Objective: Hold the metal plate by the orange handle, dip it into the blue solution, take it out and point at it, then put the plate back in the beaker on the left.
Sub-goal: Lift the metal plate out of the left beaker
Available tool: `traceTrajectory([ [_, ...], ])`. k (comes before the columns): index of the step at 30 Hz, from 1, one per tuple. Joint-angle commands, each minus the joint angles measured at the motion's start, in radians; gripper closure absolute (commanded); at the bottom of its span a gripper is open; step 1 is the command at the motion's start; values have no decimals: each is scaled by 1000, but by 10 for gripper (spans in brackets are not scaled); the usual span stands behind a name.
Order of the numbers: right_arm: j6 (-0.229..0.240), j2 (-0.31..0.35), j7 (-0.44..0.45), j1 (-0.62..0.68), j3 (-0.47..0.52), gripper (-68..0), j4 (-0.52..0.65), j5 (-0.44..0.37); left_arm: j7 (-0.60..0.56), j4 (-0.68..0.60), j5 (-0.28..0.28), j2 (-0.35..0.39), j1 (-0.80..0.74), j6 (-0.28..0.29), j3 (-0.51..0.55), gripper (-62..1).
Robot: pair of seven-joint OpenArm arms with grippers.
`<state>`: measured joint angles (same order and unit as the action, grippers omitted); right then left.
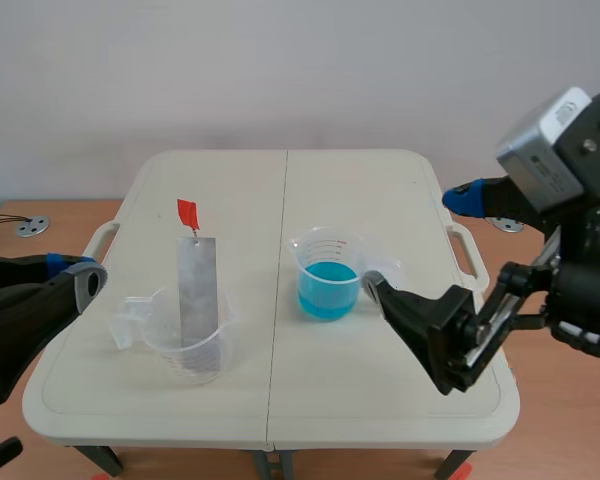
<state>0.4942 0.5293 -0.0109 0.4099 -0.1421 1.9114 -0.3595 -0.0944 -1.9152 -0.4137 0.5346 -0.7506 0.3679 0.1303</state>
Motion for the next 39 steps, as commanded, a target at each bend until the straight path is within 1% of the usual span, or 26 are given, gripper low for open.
traceTrajectory([
  [1, -3, -20, -8, -34, -5, -663, 14, -11, -11, -10, -13, 0, -4, 0, -1, -13],
  [4, -3, -65, -54, -86, -48, -663, 10, -2, -11, -10, -13, 0, -37, 1, 19, -13],
  [9, -3, -147, -145, -161, -127, -663, 6, 52, -20, -10, -13, 0, -142, 1, 87, -13],
  [14, -3, -221, -191, -234, -191, -663, -50, 97, -69, -11, -13, 0, -269, 1, 166, -13],
  [20, -3, -305, -189, -344, -232, -663, -197, 114, -151, -10, -13, -4, -425, 1, 257, -13],
  [26, 9, -370, -177, -462, -275, -663, -351, 120, -218, -10, -13, -6, -556, 1, 325, -13],
  [30, 23, -404, -161, -533, -314, -663, -456, 135, -227, -10, -11, -5, -566, 1, 336, -13],
  [32, 23, -423, -135, -566, -327, -663, -514, 152, -227, -10, -10, -5, -566, 1, 336, -13],
  [37, 31, -476, -85, -646, -355, -663, -649, 159, -223, -10, -9, -5, -566, 1, 336, -13],
  [39, 30, -499, -69, -677, -368, -663, -697, 183, -223, -10, -9, -5, -566, 1, 336, -13],
])
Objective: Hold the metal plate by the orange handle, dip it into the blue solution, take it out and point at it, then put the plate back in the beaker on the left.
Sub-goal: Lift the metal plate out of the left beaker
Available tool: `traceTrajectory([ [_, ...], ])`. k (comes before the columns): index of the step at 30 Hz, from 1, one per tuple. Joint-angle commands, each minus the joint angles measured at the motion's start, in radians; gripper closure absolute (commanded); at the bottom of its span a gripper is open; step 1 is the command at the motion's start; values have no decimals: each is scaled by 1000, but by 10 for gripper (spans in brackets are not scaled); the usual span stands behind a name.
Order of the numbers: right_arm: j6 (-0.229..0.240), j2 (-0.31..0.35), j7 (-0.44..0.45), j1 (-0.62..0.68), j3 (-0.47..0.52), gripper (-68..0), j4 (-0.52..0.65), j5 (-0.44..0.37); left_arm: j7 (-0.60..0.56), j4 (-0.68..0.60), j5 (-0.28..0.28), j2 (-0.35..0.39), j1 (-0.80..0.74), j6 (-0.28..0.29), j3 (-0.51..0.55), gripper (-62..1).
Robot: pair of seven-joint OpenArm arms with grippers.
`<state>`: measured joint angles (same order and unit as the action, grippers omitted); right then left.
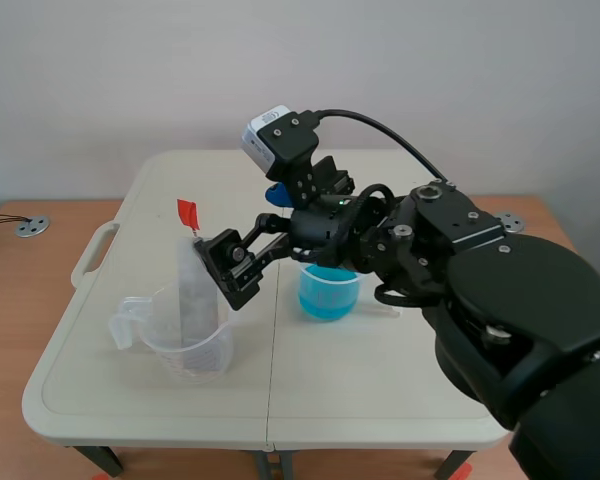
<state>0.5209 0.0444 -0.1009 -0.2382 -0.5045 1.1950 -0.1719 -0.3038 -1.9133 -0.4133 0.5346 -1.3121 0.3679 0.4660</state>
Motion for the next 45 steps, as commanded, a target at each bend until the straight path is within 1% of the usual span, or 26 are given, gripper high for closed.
traceTrajectory([
  [1, 4, -27, 28, -43, -10, -663, -3, 8, -14, -12, -10, -5, -5, 1, 0, -13],
  [5, 4, -73, 64, -94, -27, -663, -80, 47, -14, -12, -10, -5, -5, 1, 0, -13],
  [8, 4, -102, 67, -120, -37, -663, -124, 71, -14, -12, -10, -5, -5, 1, 0, -13],
  [12, 4, -125, 97, -134, -43, -661, -165, 91, -14, -12, -10, -5, -5, 1, 0, -13],
  [13, 4, -128, 110, -135, -47, -647, -172, 97, -14, -12, -10, -5, -5, 1, 0, -13],
  [17, 3, -139, 115, -136, -58, -557, -186, 124, -14, -12, -9, -5, -5, 1, 0, -13],
  [20, 3, -139, 117, -136, -63, -498, -188, 124, -14, -12, -9, -5, -5, 1, 0, -13],
  [29, 3, -139, 142, -136, -64, -286, -188, 124, -14, -12, -9, -5, -5, 1, 0, -13],
  [34, 3, -139, 142, -136, -64, -215, -188, 124, -14, -12, -9, -5, -5, 1, 0, -13],
  [39, 3, -139, 141, -136, -64, -105, -188, 124, -14, -12, -9, -5, -5, 1, 0, -13],
  [44, 4, -139, 140, -136, -64, -13, -188, 124, -14, -12, -9, -5, -5, 1, 0, -13],
  [45, 4, -139, 141, -136, -64, -13, -188, 124, -14, -12, -9, -5, -5, 1, 0, -13],
])
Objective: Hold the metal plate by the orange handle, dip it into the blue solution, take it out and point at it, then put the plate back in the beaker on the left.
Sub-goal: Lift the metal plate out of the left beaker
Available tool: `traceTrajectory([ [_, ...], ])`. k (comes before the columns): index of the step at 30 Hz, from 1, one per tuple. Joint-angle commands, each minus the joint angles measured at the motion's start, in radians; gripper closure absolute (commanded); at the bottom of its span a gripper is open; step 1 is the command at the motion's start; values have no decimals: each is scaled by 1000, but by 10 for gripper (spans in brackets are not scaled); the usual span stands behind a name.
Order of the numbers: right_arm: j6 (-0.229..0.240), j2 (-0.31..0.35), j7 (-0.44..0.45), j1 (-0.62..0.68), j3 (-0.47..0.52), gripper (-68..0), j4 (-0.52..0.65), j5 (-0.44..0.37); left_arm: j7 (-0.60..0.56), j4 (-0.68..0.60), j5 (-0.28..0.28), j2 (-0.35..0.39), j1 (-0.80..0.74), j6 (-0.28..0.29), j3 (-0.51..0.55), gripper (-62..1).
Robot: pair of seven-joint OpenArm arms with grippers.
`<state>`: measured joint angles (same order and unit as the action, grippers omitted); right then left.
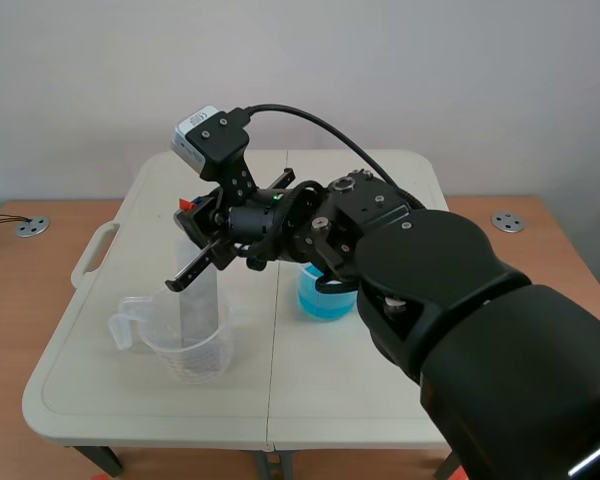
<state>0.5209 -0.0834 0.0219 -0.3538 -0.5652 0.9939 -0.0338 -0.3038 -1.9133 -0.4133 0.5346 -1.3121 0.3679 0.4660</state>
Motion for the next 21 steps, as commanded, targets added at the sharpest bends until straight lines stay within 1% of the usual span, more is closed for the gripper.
traceTrajectory([
  [1, 5, -11, 18, -20, -4, -13, 13, -14, -14, -12, -9, -5, -5, 1, 0, -13],
  [3, 23, -11, 19, -20, -4, -13, 13, -14, -14, -12, -9, -5, -5, 1, 0, -13],
  [4, 43, -11, 20, -21, -4, -13, 13, -14, -14, -12, -9, -5, -5, 1, 0, -13],
  [6, 100, -11, 33, -24, -4, -13, 13, -13, -14, -12, -9, -5, -5, 1, 0, -13],
  [8, 137, -11, 48, -26, -4, -13, 13, -12, -14, -12, -9, -5, -5, 1, 0, -13],
  [11, 164, -10, 60, -26, -4, -13, 15, -11, -14, -12, -9, -5, -5, 1, 0, -13],
  [14, 207, -3, 64, -23, -3, -13, 27, -12, -14, -12, -9, -5, -5, 1, 0, -13],
  [18, 215, 22, 66, -8, -3, -13, 70, -22, -14, -12, -8, -5, -5, 1, 0, -13],
  [19, 225, 30, 70, -2, -3, -13, 88, -22, -14, -12, -3, -5, -5, 1, 0, -13],
  [21, 225, 48, 79, 14, -3, -13, 131, -23, -14, -12, 3, -5, -5, 1, 0, -13],
])
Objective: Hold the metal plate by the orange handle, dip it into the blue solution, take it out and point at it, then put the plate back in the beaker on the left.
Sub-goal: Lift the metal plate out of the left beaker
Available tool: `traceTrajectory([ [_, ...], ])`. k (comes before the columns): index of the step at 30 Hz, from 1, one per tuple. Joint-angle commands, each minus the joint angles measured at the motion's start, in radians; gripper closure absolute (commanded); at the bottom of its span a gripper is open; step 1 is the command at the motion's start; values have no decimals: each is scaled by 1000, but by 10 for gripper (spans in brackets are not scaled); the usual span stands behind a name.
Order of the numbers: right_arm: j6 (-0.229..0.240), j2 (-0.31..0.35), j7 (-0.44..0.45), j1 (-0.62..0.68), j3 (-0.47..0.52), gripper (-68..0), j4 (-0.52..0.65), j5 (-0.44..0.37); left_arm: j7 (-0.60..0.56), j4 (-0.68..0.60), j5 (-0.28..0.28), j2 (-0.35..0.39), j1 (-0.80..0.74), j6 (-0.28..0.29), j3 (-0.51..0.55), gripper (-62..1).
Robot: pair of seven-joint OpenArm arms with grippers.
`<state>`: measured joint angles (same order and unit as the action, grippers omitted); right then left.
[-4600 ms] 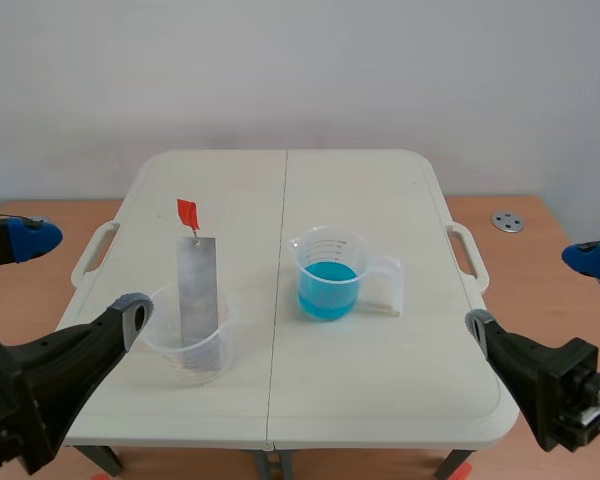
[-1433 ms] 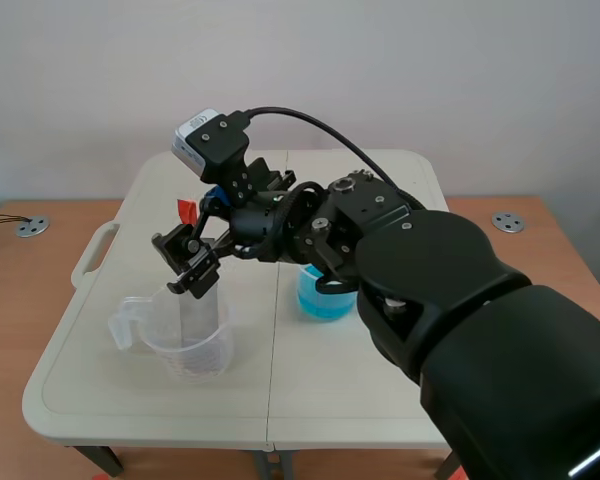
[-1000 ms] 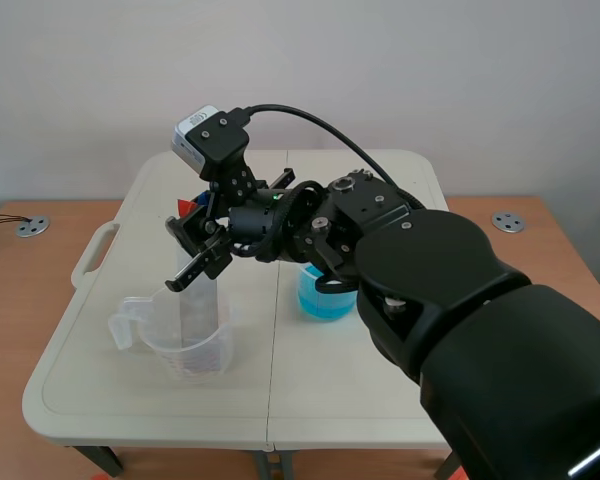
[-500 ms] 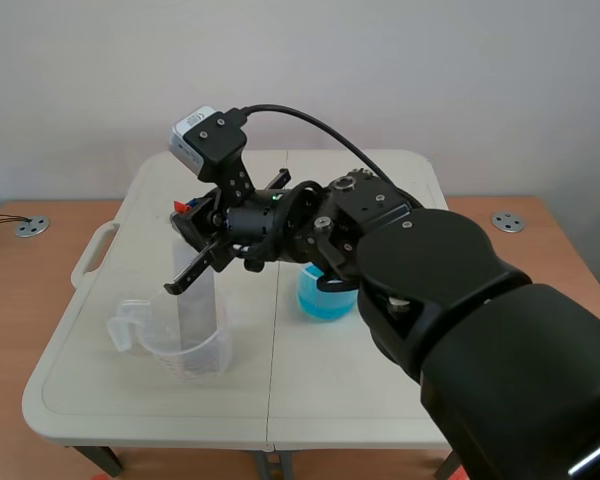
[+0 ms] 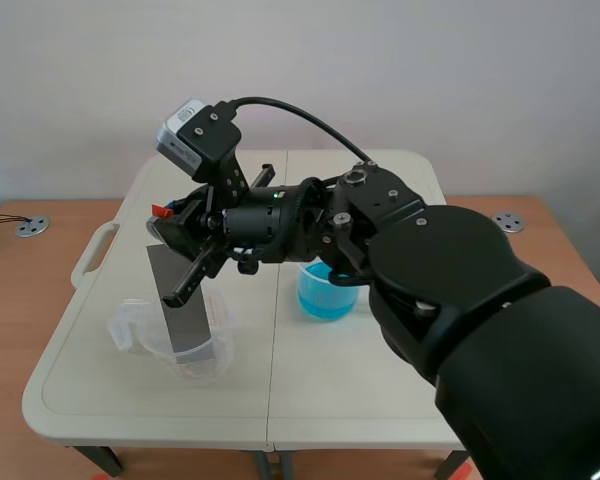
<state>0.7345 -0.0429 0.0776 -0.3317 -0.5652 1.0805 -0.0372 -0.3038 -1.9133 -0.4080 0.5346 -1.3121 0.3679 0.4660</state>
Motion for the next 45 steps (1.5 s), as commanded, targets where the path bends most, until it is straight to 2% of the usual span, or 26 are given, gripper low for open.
traceTrajectory([
  [1, 11, 16, 23, 2, -3, -13, 69, -19, -14, -12, 2, -5, -5, 1, 0, -13],
  [15, 11, 103, 0, 106, -3, -13, 377, -15, -14, -12, 8, -5, -5, 2, 0, -13],
  [26, 11, 124, -39, 171, 24, -13, 565, -14, -14, -12, 9, -2, -5, 2, 0, -13],
  [37, 11, 143, -80, 210, 142, -13, 747, -15, -18, -12, 9, -2, -5, 2, 0, -13],
  [45, 11, 179, -83, 215, 249, -13, 786, -19, -22, -12, 8, -2, -5, 2, 0, -13],
])
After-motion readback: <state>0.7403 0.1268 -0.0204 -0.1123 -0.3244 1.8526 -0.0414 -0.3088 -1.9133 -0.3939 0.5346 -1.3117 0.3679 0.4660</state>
